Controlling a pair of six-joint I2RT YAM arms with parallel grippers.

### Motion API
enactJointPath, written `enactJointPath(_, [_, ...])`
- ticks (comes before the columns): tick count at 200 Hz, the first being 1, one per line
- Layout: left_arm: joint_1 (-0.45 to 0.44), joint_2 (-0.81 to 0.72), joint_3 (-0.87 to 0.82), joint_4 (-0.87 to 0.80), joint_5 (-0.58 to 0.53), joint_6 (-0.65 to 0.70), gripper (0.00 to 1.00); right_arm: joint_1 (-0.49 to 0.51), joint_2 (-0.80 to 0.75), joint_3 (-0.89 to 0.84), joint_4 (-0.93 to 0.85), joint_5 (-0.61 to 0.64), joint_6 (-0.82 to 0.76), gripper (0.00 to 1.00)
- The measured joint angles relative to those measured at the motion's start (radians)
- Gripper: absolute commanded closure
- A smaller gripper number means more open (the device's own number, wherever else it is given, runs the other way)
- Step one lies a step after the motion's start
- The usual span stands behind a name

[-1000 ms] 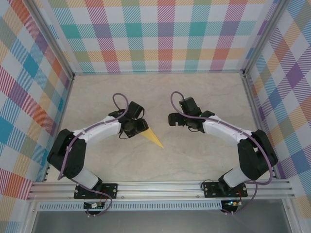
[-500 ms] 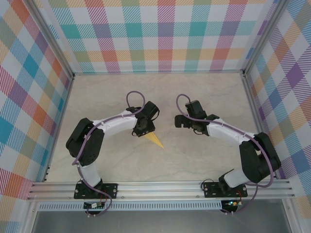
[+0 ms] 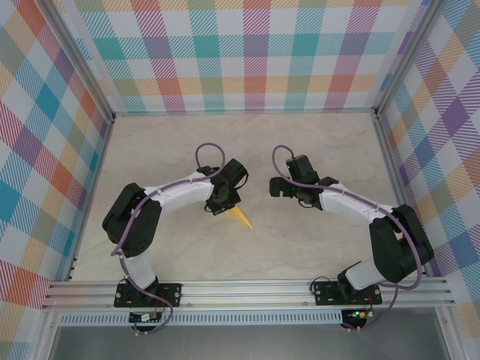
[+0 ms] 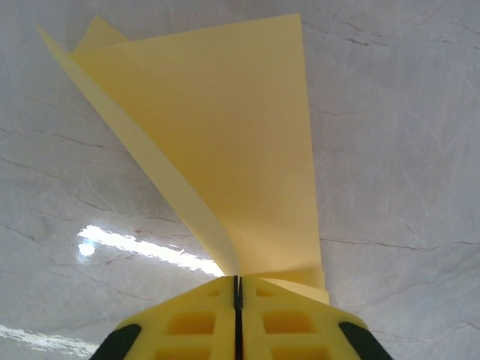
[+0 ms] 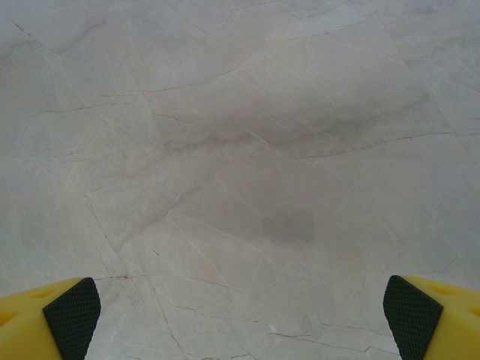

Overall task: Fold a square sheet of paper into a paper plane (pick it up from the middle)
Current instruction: Turn over a paper plane at the center of the table.

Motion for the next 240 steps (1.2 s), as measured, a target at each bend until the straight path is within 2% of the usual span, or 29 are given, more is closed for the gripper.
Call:
enactJointPath(18, [0.0,-0.019,-0.003,0.0,-0.001,0.001,1.0,0.0,0.0,-0.001,0.001,0.0,0.0,0.0])
enactJointPath(55, [0.0,-0.14,-0.032,0.008,-0.01,0.019,1.0,0.0,0.0,-0.032,0.035,-0.014,-0.001,0.0])
enactJointPath(95, [0.005,-0.27,-0.045,0.096,-0.005,0.12,1.0,0.0,0.0,-0.052,0.092,-0.023,0.001,0.0])
enactJointPath(133, [0.085,-0.265,-0.149,0.382,0.16,0.217,1.0,0.0,-0.047,-0.037,0.07,-0.04,0.036,0.01])
enactJointPath(157, [0.149,-0.183,-0.227,0.585,0.297,0.229,1.0,0.0,-0.087,0.016,0.043,-0.085,0.09,0.05])
enactJointPath(191, [0.188,-0.062,-0.302,0.824,0.444,0.216,1.0,0.004,-0.064,0.089,0.017,-0.2,0.156,0.1])
enactJointPath(240, [0.218,-0.025,-0.393,0.993,0.532,0.208,1.0,0.074,0.04,0.116,-0.052,-0.267,0.219,0.25])
